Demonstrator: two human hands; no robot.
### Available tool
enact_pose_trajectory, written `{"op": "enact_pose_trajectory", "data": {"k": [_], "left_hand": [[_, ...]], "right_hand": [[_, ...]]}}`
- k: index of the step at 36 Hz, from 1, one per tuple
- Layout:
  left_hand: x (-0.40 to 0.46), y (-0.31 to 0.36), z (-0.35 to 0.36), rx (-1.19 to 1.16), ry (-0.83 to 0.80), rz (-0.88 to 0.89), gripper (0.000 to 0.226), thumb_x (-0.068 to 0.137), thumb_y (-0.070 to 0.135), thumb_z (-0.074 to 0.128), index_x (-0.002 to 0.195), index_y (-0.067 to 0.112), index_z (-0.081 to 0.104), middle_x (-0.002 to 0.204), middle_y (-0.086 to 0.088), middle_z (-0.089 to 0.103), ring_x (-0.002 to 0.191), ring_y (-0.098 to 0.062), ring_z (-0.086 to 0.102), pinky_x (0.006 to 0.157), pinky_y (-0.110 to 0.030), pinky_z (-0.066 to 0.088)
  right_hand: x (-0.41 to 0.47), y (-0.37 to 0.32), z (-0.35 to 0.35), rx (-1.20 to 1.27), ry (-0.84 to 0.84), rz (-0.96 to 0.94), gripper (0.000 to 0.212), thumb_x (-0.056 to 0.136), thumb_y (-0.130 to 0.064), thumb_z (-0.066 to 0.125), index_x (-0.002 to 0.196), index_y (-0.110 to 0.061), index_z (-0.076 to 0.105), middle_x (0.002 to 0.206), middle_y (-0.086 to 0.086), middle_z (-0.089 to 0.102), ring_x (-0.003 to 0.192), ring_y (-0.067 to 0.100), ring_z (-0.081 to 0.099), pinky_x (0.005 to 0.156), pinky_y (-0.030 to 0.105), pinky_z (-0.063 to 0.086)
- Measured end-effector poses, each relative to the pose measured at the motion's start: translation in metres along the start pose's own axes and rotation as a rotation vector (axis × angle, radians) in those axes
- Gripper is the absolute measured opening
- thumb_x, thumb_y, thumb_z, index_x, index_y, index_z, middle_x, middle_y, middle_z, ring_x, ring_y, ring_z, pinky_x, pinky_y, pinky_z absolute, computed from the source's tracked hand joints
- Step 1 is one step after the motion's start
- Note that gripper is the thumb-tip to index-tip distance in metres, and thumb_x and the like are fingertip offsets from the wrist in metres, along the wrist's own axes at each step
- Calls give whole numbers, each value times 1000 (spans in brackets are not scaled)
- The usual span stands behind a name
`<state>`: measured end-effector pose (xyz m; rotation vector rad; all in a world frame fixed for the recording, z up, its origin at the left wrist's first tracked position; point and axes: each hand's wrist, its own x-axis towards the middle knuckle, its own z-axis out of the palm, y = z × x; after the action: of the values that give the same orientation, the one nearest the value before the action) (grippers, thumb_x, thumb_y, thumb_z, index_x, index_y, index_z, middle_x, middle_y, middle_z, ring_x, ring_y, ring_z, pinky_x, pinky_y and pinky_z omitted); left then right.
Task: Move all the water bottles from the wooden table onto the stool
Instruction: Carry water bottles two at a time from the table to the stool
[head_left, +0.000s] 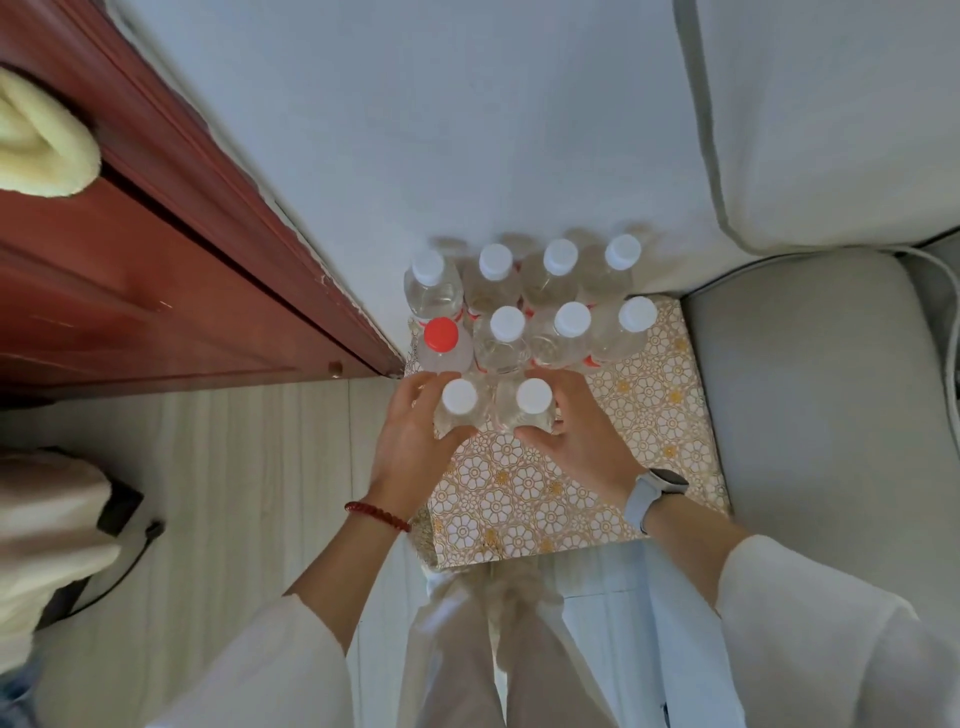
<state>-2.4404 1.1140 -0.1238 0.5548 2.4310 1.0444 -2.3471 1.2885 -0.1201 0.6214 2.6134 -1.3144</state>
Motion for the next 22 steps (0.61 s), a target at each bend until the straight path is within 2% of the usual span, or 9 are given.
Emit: {"op": "enact_pose_trajectory", "data": {"k": [4, 13, 22], "left_hand": [[-2, 0, -3, -63, 19, -30, 55, 70, 10, 77, 120, 18, 55, 127, -1, 44, 108, -14, 46, 91, -45, 50], [1, 2, -7, -22, 10, -7, 51, 71, 9, 76, 117, 14, 54, 124, -4, 47, 105, -19, 49, 85, -45, 52], [4, 4, -11, 37, -7, 40, 50, 72, 8, 75, 117, 14, 54, 123, -4, 49, 105, -18, 49, 87, -44, 52]], "right_hand": [[0, -5, 0, 46, -18, -12, 55, 80, -19, 68, 129, -15, 42, 135, 10, 35, 119, 25, 45, 87, 45, 52], [10, -11, 5, 24, 16, 11, 52, 79, -20, 69, 125, -18, 45, 128, 10, 32, 104, 31, 54, 83, 45, 54], [13, -13, 4, 29, 3, 13, 53, 79, -18, 69, 124, -16, 44, 128, 11, 32, 107, 29, 51, 82, 44, 55]]}}
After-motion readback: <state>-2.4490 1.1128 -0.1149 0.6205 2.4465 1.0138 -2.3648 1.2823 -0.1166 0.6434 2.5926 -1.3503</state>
